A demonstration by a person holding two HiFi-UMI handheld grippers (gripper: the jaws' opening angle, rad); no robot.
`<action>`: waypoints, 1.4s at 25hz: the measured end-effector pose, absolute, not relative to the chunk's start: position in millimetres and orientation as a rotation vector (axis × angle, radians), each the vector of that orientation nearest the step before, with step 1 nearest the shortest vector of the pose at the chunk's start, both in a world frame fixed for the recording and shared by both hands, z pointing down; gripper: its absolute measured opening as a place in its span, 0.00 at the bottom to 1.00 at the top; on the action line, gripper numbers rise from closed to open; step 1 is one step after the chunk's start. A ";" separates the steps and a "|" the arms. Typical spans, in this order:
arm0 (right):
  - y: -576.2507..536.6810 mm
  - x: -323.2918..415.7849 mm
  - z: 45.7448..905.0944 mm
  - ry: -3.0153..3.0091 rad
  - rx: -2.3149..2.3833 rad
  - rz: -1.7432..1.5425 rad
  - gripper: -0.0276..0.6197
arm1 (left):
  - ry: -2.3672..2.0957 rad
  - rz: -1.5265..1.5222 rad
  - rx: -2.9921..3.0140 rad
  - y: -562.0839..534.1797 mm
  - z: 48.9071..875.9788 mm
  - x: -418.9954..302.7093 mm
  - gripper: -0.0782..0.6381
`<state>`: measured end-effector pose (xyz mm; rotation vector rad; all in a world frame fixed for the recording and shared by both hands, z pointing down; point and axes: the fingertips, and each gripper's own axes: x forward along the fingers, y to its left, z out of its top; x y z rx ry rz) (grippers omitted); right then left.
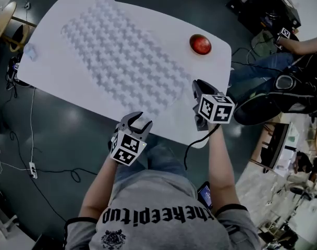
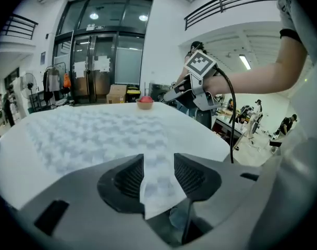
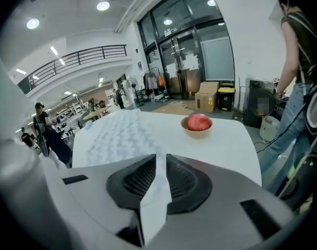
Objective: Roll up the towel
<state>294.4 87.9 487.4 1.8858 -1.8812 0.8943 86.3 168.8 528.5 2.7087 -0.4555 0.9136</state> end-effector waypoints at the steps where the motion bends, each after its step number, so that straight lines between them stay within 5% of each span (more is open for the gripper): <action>1: 86.9 298.1 495.1 -1.880 1.861 0.913 0.11 | -0.467 0.940 2.690 171.0 535.1 87.6 0.34; 12: 73.3 317.3 572.0 -1.833 1.588 1.053 0.23 | -0.605 1.167 2.535 186.5 585.1 96.6 0.43; 20: 62.4 324.8 602.3 -1.764 1.534 1.060 0.23 | -0.731 1.224 2.452 185.8 606.8 90.5 0.42; 22: 60.9 324.9 602.2 -1.760 1.518 1.035 0.19 | -0.771 1.212 2.435 180.5 606.1 88.2 0.40; 25: 59.4 314.8 597.6 -1.789 1.488 1.024 0.11 | -0.834 1.209 2.390 171.3 604.3 76.3 0.19; 35: 20.1 292.0 549.3 -1.913 1.473 0.869 0.11 | -0.856 0.884 2.250 136.8 561.6 53.0 0.17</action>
